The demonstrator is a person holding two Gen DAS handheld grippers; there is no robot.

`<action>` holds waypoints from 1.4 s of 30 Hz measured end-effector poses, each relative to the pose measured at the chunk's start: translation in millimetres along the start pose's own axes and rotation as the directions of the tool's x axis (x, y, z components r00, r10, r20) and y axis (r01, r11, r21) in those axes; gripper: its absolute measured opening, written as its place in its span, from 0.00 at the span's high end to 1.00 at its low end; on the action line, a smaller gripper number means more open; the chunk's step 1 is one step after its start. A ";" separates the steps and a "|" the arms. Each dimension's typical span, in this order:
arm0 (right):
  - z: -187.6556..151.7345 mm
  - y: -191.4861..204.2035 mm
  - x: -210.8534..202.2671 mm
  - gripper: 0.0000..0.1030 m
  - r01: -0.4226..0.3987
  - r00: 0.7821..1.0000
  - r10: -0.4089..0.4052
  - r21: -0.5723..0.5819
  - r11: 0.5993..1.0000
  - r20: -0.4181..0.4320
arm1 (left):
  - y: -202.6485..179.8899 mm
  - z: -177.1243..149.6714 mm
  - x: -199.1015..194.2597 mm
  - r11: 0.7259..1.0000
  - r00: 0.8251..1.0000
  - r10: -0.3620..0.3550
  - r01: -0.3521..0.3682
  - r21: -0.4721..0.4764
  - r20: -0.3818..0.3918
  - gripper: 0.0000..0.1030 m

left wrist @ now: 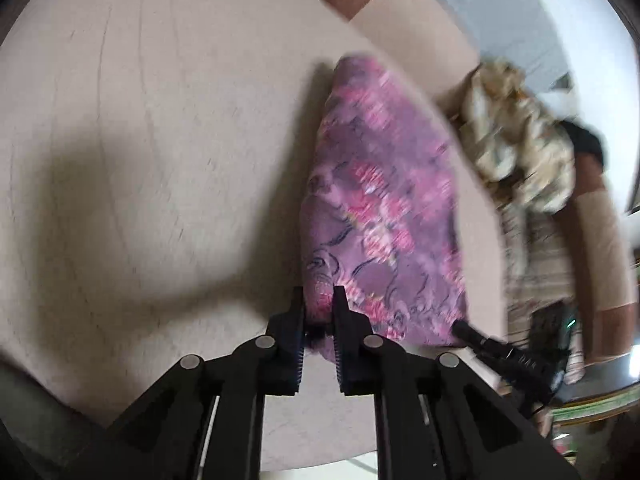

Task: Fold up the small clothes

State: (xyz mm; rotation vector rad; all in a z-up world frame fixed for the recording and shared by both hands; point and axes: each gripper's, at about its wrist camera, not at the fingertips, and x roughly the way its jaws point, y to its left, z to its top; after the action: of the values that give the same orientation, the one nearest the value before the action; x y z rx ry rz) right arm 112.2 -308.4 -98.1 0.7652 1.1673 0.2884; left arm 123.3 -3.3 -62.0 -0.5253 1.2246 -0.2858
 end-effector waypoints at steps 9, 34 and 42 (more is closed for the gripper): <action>-11.3 17.9 0.7 0.52 0.168 0.985 -0.164 -0.078 0.983 0.045 | -37.1 -19.4 -9.1 0.926 0.941 0.307 -0.330 0.183 0.143 0.50; -147.9 137.3 -146.8 0.23 0.347 0.891 -0.253 -0.208 0.914 0.377 | -124.1 -147.6 -195.7 0.820 0.776 0.315 -0.512 0.254 0.547 0.06; -167.4 176.3 -189.2 0.15 0.397 0.847 -0.252 -0.242 0.885 0.469 | -134.4 -148.2 -231.9 0.847 0.793 0.275 -0.468 0.254 0.543 0.06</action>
State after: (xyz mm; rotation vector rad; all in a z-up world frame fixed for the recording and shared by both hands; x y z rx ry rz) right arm -82.1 -225.5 126.1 0.2932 0.7834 0.0179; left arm -82.4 -39.5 162.0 0.0073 0.7216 -0.0290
